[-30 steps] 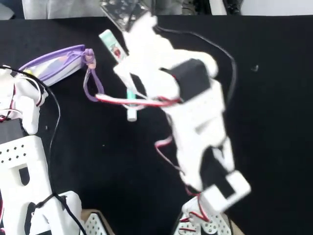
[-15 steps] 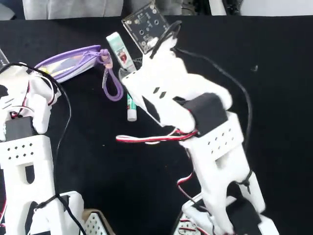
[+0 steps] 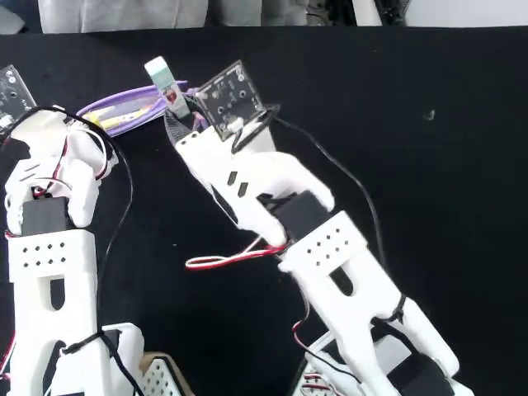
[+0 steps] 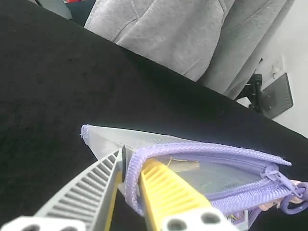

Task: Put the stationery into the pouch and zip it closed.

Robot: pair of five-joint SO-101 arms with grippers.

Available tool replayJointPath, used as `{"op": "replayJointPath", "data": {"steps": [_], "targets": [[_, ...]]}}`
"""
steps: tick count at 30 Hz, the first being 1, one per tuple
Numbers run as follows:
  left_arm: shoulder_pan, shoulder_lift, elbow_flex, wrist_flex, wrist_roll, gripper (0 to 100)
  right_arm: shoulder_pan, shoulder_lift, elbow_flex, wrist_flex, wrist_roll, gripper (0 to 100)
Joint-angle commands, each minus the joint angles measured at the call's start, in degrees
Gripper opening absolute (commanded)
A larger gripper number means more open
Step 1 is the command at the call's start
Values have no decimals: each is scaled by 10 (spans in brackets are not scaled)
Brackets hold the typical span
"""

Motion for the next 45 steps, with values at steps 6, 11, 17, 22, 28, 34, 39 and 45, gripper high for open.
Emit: {"op": "replayJointPath", "data": {"steps": [6, 11, 17, 22, 28, 34, 39, 45], "targets": [[10, -17, 4, 0, 9, 29, -44, -23, 94, -286, -6, 11], [11, -17, 4, 0, 9, 29, -53, -23, 149, -391, -6, 11], [11, -17, 4, 0, 9, 29, -51, 51, 146, -455, -6, 11], [4, -11, 5, -2, 9, 29, -50, 140, 111, -504, -5, 11], [0, -16, 26, -26, 10, 29, -40, 162, 112, -509, -6, 11], [1, -17, 46, -51, 10, 29, -37, 200, 101, -534, -6, 11], [0, -17, 46, -50, 10, 29, -33, 234, 98, -615, -6, 11], [0, -17, 47, -50, 10, 29, -29, 279, 95, -673, -2, 11]]}}
